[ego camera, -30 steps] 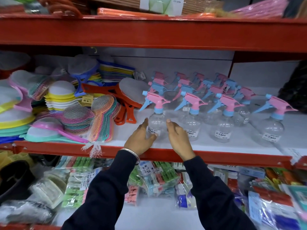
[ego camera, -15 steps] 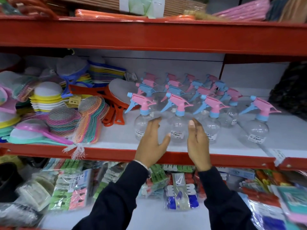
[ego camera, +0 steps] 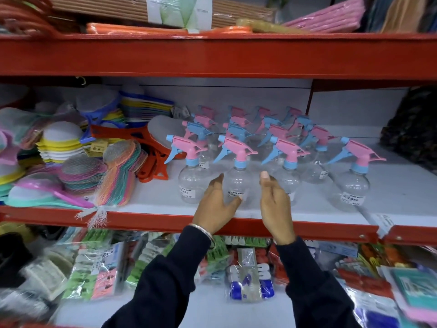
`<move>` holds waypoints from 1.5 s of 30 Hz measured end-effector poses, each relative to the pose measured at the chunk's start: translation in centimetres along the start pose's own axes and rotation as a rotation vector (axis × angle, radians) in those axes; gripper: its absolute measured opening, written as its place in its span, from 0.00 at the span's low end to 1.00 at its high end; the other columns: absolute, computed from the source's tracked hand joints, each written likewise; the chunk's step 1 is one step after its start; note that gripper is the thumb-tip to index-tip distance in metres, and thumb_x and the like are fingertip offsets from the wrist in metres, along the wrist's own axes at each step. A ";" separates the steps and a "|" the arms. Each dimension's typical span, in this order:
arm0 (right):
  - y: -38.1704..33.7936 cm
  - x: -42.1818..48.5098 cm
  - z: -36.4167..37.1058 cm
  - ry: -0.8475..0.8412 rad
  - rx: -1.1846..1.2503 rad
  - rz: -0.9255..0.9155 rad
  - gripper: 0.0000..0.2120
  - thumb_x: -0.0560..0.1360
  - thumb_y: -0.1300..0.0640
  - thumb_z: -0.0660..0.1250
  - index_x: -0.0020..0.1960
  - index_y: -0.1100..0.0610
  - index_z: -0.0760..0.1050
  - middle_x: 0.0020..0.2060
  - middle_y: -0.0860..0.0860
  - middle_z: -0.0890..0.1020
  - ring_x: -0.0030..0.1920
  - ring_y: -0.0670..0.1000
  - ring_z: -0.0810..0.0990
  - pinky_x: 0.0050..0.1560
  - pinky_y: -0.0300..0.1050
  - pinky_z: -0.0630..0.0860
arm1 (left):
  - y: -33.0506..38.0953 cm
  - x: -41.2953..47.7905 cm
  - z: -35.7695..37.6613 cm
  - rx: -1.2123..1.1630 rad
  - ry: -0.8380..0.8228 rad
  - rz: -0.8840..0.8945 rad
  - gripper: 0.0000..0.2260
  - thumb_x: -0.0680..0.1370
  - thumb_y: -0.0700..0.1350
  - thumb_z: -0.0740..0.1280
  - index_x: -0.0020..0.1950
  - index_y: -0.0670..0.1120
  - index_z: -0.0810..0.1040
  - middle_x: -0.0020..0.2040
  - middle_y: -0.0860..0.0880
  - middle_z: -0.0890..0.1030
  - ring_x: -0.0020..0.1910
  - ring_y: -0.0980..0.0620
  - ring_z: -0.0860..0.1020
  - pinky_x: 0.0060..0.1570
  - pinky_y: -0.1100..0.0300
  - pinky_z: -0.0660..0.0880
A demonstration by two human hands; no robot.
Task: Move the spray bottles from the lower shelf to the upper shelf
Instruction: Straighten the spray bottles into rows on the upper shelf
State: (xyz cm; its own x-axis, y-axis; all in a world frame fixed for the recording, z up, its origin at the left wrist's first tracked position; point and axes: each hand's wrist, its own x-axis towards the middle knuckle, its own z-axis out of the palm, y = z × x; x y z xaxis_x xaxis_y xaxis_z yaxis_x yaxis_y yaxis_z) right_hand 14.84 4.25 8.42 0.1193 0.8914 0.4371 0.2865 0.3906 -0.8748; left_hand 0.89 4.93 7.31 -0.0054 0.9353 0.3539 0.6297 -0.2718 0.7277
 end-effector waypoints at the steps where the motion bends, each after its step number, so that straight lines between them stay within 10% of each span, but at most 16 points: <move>1: 0.3 -0.2 -0.7 0.058 0.049 -0.019 0.22 0.78 0.42 0.52 0.64 0.53 0.71 0.57 0.44 0.77 0.55 0.36 0.74 0.51 0.20 0.66 | 0.8 -0.6 0.3 -0.042 0.103 0.059 0.31 0.76 0.51 0.66 0.74 0.45 0.57 0.72 0.49 0.63 0.71 0.54 0.63 0.68 0.60 0.62; 4: 1.3 -0.8 -3.1 0.210 0.055 -0.079 0.24 0.78 0.41 0.52 0.68 0.53 0.68 0.63 0.44 0.74 0.59 0.31 0.71 0.54 0.20 0.65 | 3.1 -1.8 1.9 -0.134 0.189 0.202 0.25 0.77 0.48 0.65 0.71 0.48 0.62 0.67 0.53 0.67 0.65 0.60 0.67 0.64 0.64 0.64; 9: 2.1 0.6 -6.7 0.115 0.015 0.075 0.26 0.78 0.41 0.49 0.70 0.54 0.65 0.69 0.51 0.71 0.64 0.43 0.67 0.61 0.34 0.60 | 5.8 -0.3 5.2 -0.111 -0.185 0.091 0.33 0.77 0.50 0.65 0.76 0.46 0.52 0.75 0.49 0.59 0.71 0.55 0.62 0.69 0.57 0.63; 14: 2.0 1.6 -7.8 0.003 -0.051 0.117 0.25 0.78 0.40 0.47 0.61 0.53 0.73 0.56 0.56 0.80 0.55 0.51 0.76 0.54 0.43 0.67 | 7.0 1.0 6.3 -0.029 -0.296 -0.014 0.35 0.77 0.49 0.65 0.77 0.43 0.48 0.77 0.45 0.55 0.74 0.50 0.58 0.66 0.66 0.57; 19: 2.2 1.5 -8.6 -0.034 -0.038 0.101 0.22 0.78 0.41 0.48 0.51 0.52 0.76 0.48 0.58 0.82 0.40 0.40 0.73 0.43 0.32 0.67 | 6.9 0.4 6.8 -0.019 -0.242 0.015 0.33 0.77 0.51 0.65 0.76 0.42 0.52 0.76 0.47 0.58 0.74 0.52 0.57 0.61 0.70 0.54; 27: 4.1 0.7 -12.4 0.288 0.069 -0.062 0.23 0.78 0.41 0.51 0.65 0.52 0.70 0.63 0.47 0.75 0.64 0.44 0.72 0.60 0.30 0.68 | 9.4 -1.2 10.3 -0.152 0.186 0.216 0.23 0.76 0.47 0.65 0.70 0.47 0.63 0.67 0.52 0.67 0.67 0.58 0.65 0.64 0.71 0.60; 34: 6.3 2.6 -17.6 0.353 -0.075 0.088 0.28 0.78 0.39 0.48 0.72 0.54 0.59 0.72 0.55 0.65 0.71 0.55 0.65 0.67 0.48 0.61 | 13.4 2.0 15.0 -0.179 -0.304 0.135 0.31 0.77 0.48 0.65 0.76 0.47 0.54 0.75 0.49 0.59 0.72 0.53 0.62 0.71 0.54 0.62; 45: 6.4 4.0 -18.5 0.115 -0.013 0.187 0.27 0.77 0.37 0.45 0.56 0.51 0.76 0.45 0.51 0.79 0.46 0.46 0.76 0.49 0.46 0.72 | 13.1 2.4 15.6 0.041 -0.403 0.098 0.37 0.77 0.52 0.65 0.77 0.43 0.46 0.77 0.45 0.55 0.74 0.49 0.58 0.71 0.56 0.59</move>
State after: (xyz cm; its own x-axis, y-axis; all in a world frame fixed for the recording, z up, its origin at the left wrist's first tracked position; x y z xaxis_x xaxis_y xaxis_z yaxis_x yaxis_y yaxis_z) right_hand 34.69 6.03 8.43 0.2787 0.9157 0.2895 0.2618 0.2177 -0.9403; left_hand 21.22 7.17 8.58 0.3552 0.9216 0.1565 0.6428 -0.3624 0.6749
